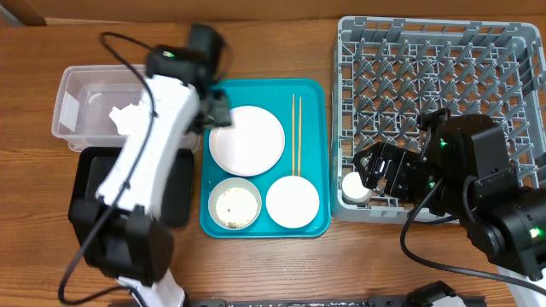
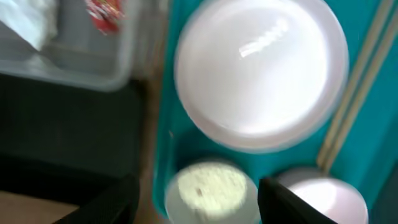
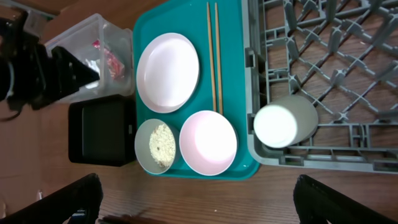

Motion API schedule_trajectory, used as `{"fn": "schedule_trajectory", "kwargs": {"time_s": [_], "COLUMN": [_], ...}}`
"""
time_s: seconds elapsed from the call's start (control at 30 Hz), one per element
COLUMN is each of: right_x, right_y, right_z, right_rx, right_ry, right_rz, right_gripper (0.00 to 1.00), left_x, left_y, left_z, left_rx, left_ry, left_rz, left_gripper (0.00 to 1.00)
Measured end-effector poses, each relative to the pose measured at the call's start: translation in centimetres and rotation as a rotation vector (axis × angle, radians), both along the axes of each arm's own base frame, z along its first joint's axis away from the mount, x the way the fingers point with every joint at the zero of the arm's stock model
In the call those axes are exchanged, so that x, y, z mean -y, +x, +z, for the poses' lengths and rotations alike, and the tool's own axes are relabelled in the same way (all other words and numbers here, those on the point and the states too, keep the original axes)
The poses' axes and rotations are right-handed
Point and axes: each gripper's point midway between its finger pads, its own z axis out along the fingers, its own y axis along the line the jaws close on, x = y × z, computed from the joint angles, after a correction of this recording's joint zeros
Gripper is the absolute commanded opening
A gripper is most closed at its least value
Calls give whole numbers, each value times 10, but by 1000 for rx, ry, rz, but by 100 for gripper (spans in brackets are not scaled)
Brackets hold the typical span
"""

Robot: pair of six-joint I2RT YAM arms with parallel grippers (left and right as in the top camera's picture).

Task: Sort waste into correct bins and load items into the dishwasher
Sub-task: 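Grasp red wrapper with left gripper and drop it into clear bin, then grasp rim of grey rice bowl with left gripper and lift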

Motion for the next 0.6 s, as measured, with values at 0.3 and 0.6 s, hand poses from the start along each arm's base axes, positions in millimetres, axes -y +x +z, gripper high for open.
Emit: {"fn": "schedule_trajectory", "kwargs": {"time_s": [0.3,0.6], "right_x": [3,4], "right_y": [-5,-6], "right_z": [-5,-6], "right_rx": [-28,-33], "right_ry": [-16,-19], "right_rz": [-3,-4], "right_gripper": [100,100], "left_x": [71,73], "left_y": [-54,-82], "left_z": [-50,-124], "left_rx": [-81,-161], "left_ry": [-9,-70], "left_rz": [-27,94], "left_gripper": [38,37]}}
